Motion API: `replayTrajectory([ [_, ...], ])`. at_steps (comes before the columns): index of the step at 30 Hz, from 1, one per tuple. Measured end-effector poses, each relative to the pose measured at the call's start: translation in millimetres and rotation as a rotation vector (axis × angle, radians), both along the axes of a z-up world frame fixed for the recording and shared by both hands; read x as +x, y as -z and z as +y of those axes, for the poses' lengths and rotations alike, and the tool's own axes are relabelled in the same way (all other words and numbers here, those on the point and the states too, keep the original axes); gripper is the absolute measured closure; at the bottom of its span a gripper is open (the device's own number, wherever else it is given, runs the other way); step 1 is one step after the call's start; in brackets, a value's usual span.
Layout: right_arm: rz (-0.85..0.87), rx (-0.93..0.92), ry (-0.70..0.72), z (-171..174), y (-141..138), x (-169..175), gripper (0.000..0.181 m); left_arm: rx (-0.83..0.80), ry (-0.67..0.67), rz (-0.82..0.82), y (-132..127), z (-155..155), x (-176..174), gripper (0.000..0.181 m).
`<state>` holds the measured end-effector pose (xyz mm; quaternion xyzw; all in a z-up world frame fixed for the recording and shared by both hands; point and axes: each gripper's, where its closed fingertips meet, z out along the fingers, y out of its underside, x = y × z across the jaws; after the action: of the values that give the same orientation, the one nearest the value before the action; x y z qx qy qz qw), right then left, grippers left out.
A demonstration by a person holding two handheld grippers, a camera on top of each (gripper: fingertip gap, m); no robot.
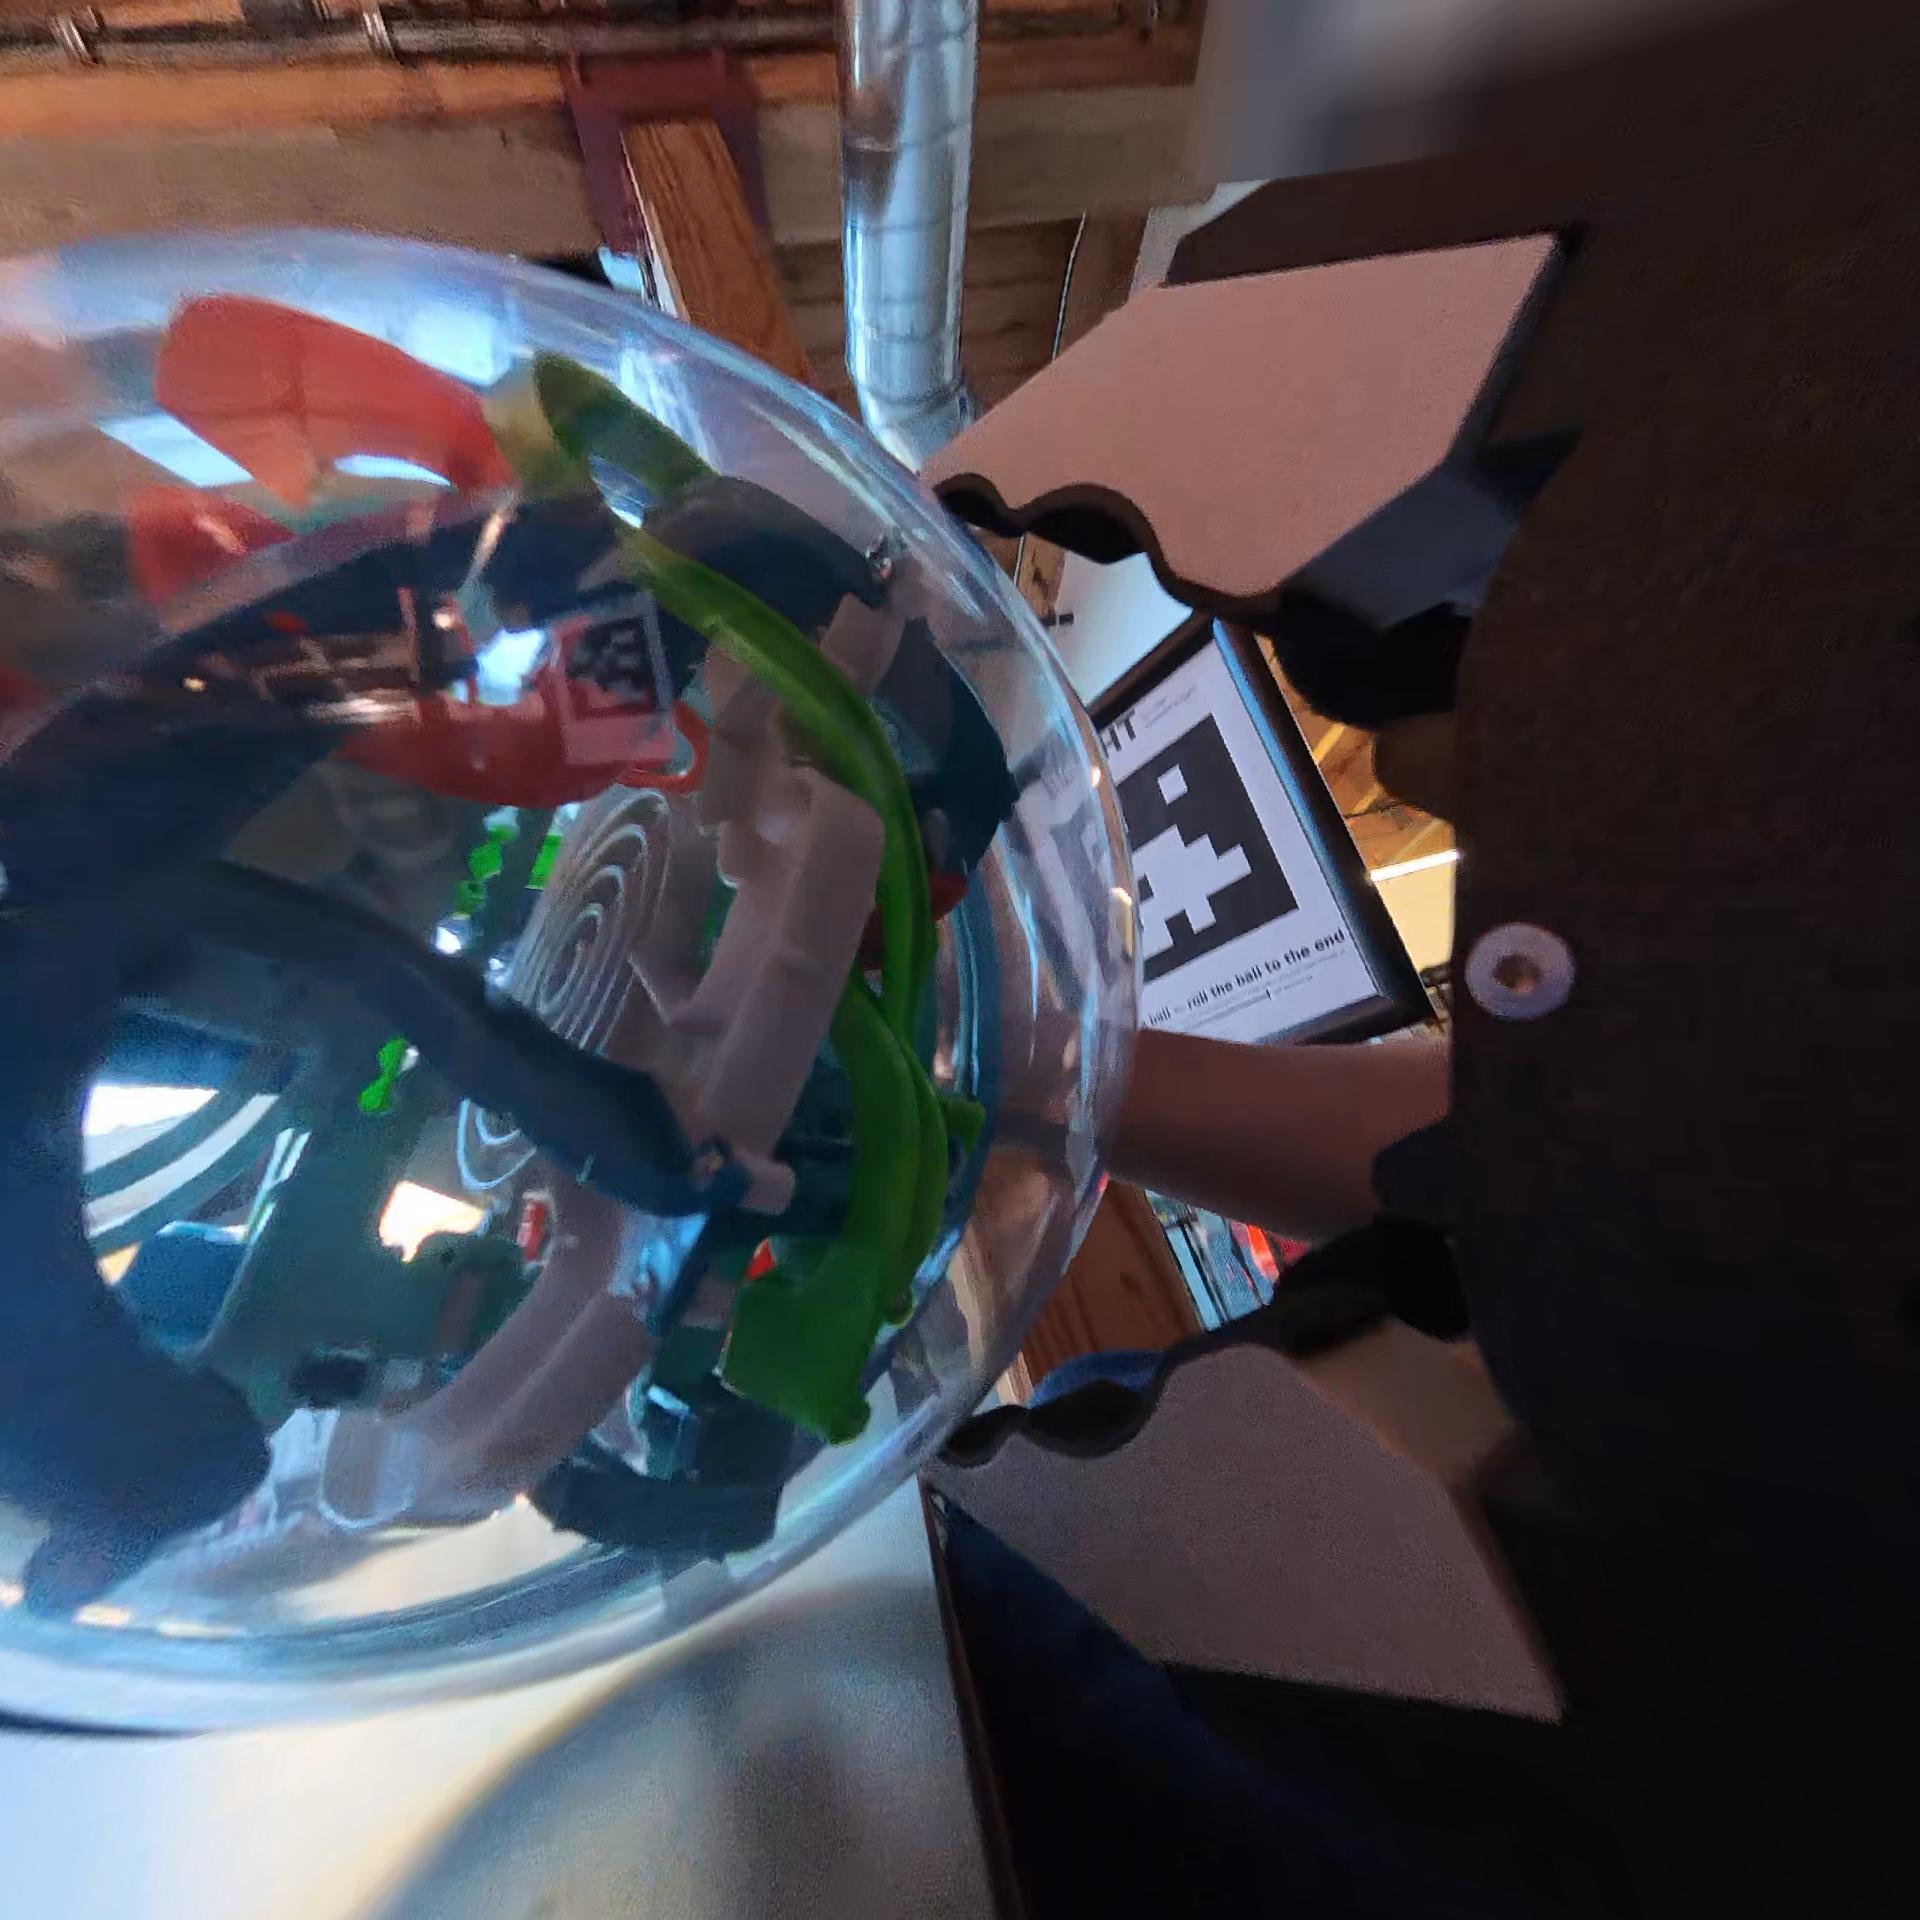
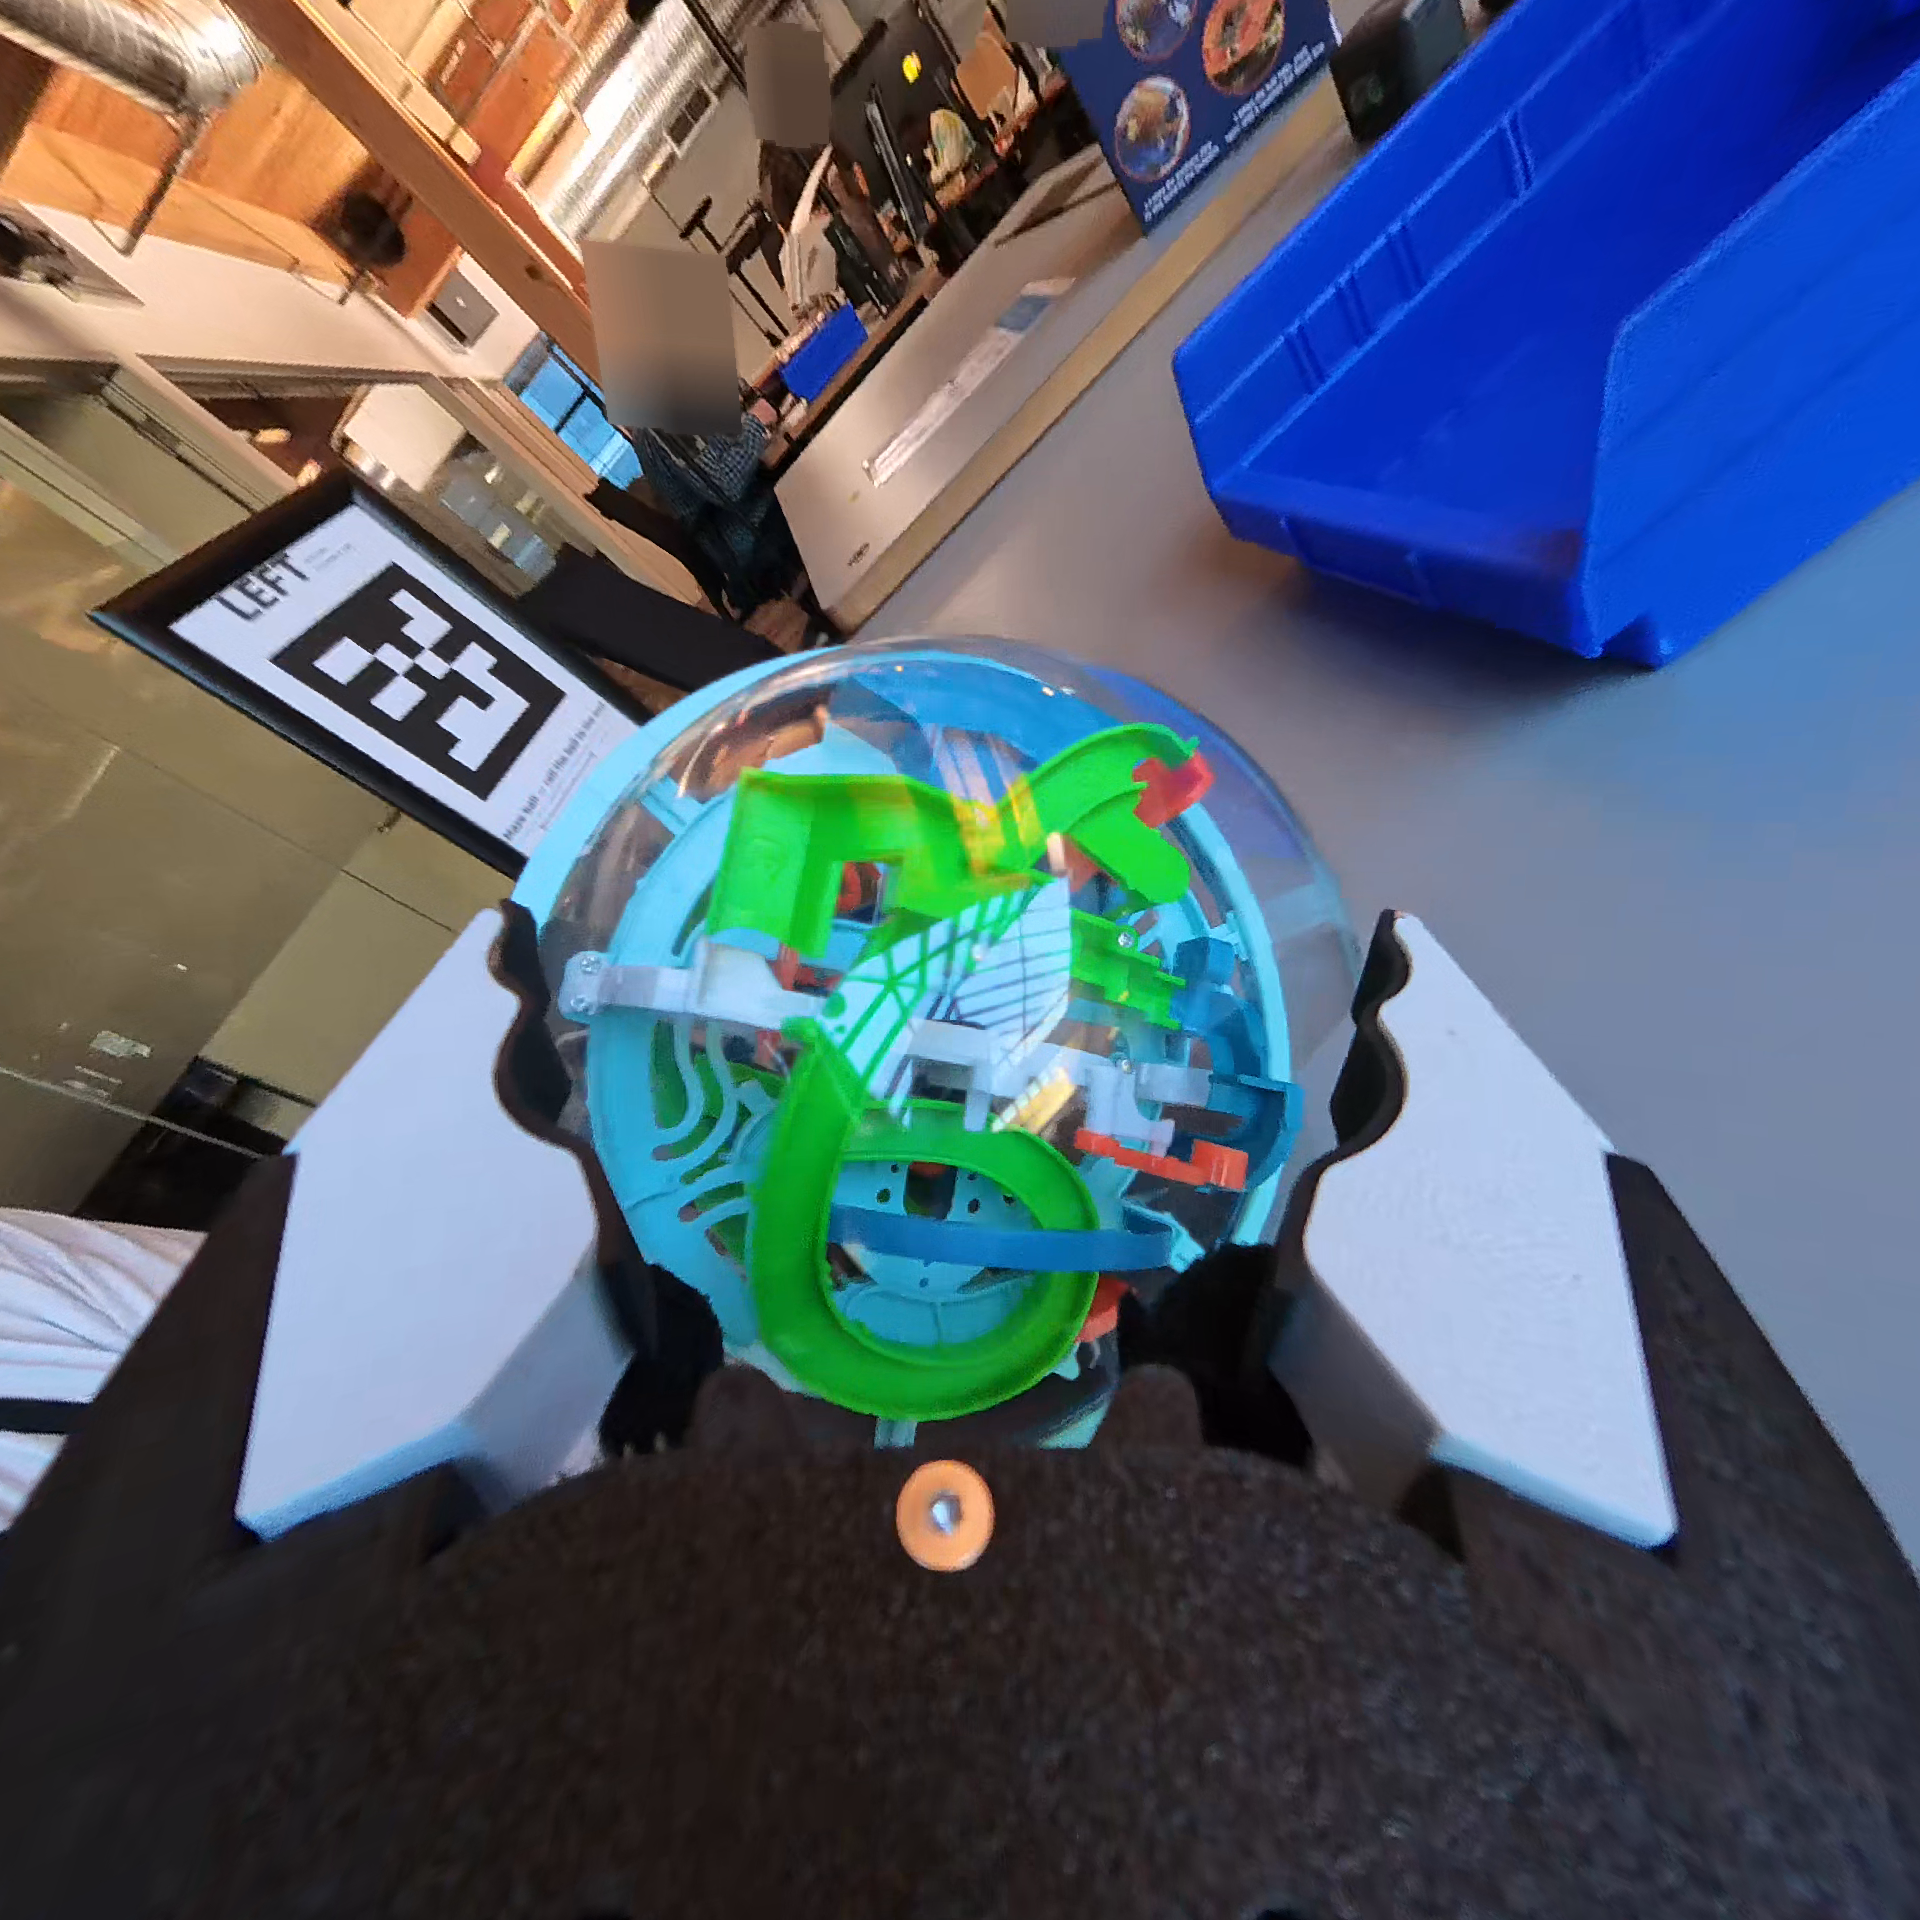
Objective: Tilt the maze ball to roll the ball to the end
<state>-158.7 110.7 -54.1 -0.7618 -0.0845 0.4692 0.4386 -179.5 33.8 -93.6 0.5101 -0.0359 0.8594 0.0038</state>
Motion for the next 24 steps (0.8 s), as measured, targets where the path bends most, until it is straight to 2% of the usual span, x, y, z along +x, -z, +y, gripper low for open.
replayTrajectory([
  [4, 0.007, 0.03, -0.026, 4, 1, -3, 0.034, 0.013, 0.028, 0.005, 2, -4, -1, 0.023],
  [7, 0.022, 0.035, -0.033, 7, 0, -2, 0.038, 0.034, 0.098, 0.038, 6, -8, -7, 0.029],
  [11, 0.027, 0.044, -0.027, 13, 1, -1, 0.038, 0.209, 0.146, 0.198, 21, -14, -23, 0.067],
  [17, -0.056, 0.161, 0.01, 14, -8, -4, 0.04, 0.348, 0.041, 0.34, 21, 10, -43, 0.063],
  [20, -0.079, 0.232, 0.036, -1, -29, -1, 0.038, 0.428, -0.01, 0.345, 10, 21, -65, 0.063],
  [22, -0.191, 0.278, 0.075, -17, -31, -5, 0.039, 0.515, -0.095, 0.397, 6, 34, -79, 0.063],
  [24, -0.35, 0.301, 0.132, -21, -13, -23, 0.037, 0.562, -0.115, 0.43, 3, 38, -78, 0.059],
])
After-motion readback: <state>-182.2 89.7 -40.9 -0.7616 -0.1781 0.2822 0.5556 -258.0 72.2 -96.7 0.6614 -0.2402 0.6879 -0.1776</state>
